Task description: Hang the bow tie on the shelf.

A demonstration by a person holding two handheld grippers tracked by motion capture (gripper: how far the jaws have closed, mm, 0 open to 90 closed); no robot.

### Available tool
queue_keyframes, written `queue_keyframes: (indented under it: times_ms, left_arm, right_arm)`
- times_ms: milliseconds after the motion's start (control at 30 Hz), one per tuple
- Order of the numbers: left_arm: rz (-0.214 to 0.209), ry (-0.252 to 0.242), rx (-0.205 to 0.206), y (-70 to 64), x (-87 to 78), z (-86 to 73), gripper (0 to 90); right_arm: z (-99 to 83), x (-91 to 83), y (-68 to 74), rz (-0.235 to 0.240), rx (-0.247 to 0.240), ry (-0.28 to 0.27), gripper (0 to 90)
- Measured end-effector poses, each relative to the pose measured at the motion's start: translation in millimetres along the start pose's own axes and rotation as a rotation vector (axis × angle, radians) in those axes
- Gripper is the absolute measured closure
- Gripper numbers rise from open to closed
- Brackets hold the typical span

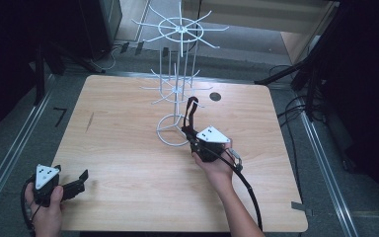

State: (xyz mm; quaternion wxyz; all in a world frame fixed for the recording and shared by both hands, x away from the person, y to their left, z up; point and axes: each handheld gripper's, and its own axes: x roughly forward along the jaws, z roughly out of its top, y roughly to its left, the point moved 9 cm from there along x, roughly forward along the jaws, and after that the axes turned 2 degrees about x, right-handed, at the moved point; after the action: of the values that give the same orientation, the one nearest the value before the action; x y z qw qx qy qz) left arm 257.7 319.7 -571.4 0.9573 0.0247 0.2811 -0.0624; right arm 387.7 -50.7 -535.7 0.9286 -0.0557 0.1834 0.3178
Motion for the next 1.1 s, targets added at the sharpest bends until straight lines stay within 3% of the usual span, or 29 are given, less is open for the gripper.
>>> queue_keyframes:
  times_ms: [233, 300, 333, 500, 700, 833, 867, 1100]
  left_arm:
    - [-0.001, 0.001, 0.0, -0.1, 0.1, -0.1, 8.3]
    - [0.0, 0.0, -0.001, -0.1, 0.0, 0.0, 8.4]
    - [0.0, -0.001, -0.002, -0.1, 0.1, 0.1, 8.4]
    - [0.002, 0.001, -0.001, -0.2, 0.0, -0.1, 8.4]
    - [0.005, 0.0, 0.0, -0.3, 0.0, 0.0, 8.4]
    - [0.007, 0.0, 0.0, -0.2, 0.0, 0.0, 8.3]
    - [0.007, -0.001, 0.0, -0.2, 0.1, 0.0, 8.4]
    - [0.009, -0.001, 0.002, -0.5, 0.1, 0.1, 8.4]
  right_arm:
    - [-8.4, 1.8, -1.5, 0.013, 0.019, 0.065, 68.8]
    - [-10.8, 0.7, -2.0, 0.015, 0.024, 0.091, 63.2]
    - [-11.3, -1.3, -4.2, 0.005, 0.02, 0.107, 52.5]
    - [-13.3, -8.7, -14.3, -0.055, 0.028, 0.156, 37.5]
    - [-15.5, -25.5, -27.2, -0.107, 0.065, 0.16, 16.8]
    - [-19.0, -36.0, -33.9, -0.096, 0.081, 0.165, 9.3]
    - [-19.7, -41.5, -37.1, -0.086, 0.088, 0.157, 4.0]
    - [-23.6, -60.4, -49.9, -0.089, 0.095, 0.134, 0.0]
